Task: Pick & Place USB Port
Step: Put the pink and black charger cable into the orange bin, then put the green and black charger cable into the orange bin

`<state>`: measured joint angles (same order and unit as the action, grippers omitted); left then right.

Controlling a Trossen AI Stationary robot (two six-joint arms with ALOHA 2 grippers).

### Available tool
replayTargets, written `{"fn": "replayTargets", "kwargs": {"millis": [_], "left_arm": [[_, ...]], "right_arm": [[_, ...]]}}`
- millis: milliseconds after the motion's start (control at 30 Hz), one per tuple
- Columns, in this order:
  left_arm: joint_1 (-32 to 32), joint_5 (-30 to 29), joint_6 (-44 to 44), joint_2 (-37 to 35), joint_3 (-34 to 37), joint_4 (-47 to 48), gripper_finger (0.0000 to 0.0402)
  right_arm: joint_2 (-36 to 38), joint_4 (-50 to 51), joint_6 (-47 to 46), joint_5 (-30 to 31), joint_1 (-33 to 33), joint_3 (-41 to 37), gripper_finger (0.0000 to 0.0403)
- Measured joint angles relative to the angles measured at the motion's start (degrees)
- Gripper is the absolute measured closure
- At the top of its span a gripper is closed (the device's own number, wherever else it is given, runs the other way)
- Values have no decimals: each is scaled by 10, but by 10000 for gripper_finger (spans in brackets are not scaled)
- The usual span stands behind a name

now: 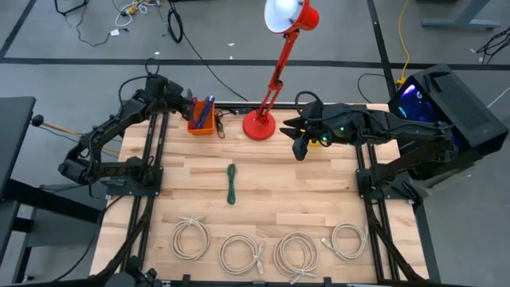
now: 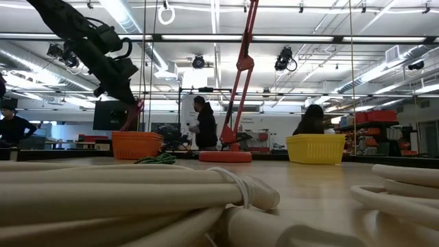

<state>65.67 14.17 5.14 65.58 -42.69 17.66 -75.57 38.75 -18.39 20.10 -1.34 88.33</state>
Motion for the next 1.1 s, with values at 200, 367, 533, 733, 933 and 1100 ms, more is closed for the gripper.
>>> {"fn": "replayTargets", "kwargs": {"millis": [200, 367, 533, 733, 933, 1100], "left_arm": [[1, -16, -15, 0, 2, -6, 368], [2, -39, -34, 0, 2, -6, 331], [2, -40, -49, 0, 2, -6, 303], [1, 60, -123, 0, 2, -6, 279], [-36, 152, -165, -1, 2, 24, 279], [-127, 166, -192, -7, 2, 128, 288]], "right_arm": [[0, -1, 0, 0, 0, 0, 279], [0, -1, 0, 0, 0, 0, 279], [0, -1, 0, 0, 0, 0, 279], [-14, 81, -11, -29, 0, -2, 279], [-24, 42, -39, -84, 0, -75, 279], [-24, 9, -69, -91, 3, -141, 279]]}}
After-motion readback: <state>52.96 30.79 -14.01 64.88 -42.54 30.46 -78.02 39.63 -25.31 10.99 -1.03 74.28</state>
